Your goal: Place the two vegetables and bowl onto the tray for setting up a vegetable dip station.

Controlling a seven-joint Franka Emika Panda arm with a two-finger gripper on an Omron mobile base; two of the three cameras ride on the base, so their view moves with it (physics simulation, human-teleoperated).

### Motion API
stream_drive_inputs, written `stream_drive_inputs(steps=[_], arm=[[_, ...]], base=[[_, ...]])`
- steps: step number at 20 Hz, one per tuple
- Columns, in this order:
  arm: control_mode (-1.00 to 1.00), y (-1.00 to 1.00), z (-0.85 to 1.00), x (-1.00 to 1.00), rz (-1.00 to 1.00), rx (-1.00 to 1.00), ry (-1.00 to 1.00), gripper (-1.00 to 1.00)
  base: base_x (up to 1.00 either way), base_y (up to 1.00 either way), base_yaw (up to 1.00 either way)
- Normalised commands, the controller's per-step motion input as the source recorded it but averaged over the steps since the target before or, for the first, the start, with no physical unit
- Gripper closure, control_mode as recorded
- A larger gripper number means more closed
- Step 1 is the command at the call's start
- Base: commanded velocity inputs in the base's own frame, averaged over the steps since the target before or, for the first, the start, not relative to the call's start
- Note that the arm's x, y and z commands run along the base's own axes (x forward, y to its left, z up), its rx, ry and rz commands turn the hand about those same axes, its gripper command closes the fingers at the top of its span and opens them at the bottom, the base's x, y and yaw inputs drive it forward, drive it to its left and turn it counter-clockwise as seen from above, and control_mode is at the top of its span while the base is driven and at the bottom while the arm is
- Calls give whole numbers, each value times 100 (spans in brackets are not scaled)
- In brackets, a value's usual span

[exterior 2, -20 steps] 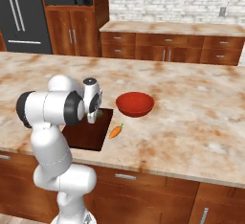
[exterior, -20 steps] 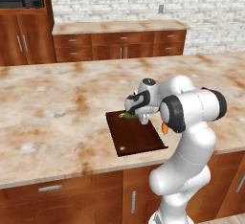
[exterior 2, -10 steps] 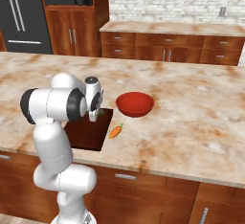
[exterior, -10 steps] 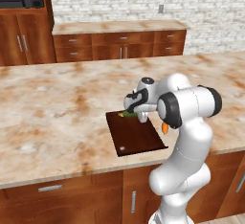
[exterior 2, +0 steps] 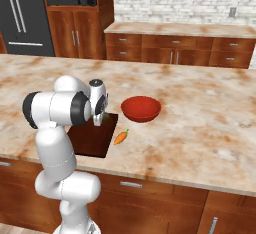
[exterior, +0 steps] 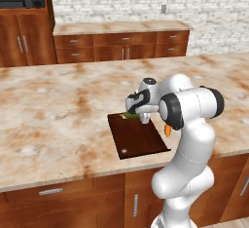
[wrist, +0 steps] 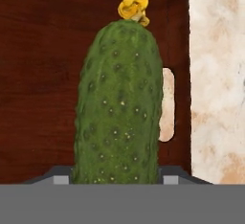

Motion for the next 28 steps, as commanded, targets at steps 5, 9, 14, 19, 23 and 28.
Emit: stream_drive_inputs(steps=[5, 9, 14, 19, 23, 28], arm=[[-100, 0, -2, 0, 0, 0, 0, -100], [-100, 0, 0, 0, 0, 0, 0, -100], [-100, 0, 9, -27, 0, 0, 0, -100], [-100, -1, 33, -25, -3, 0, 9, -100], [-100, -2, 14, -14, -20, 0, 15, -100], [-100, -17, 11, 0, -37, 0, 11, -100]], base=[[0, 0, 0], [0, 0, 0], [0, 0, 0], [0, 0, 0], [0, 0, 0], [0, 0, 0]])
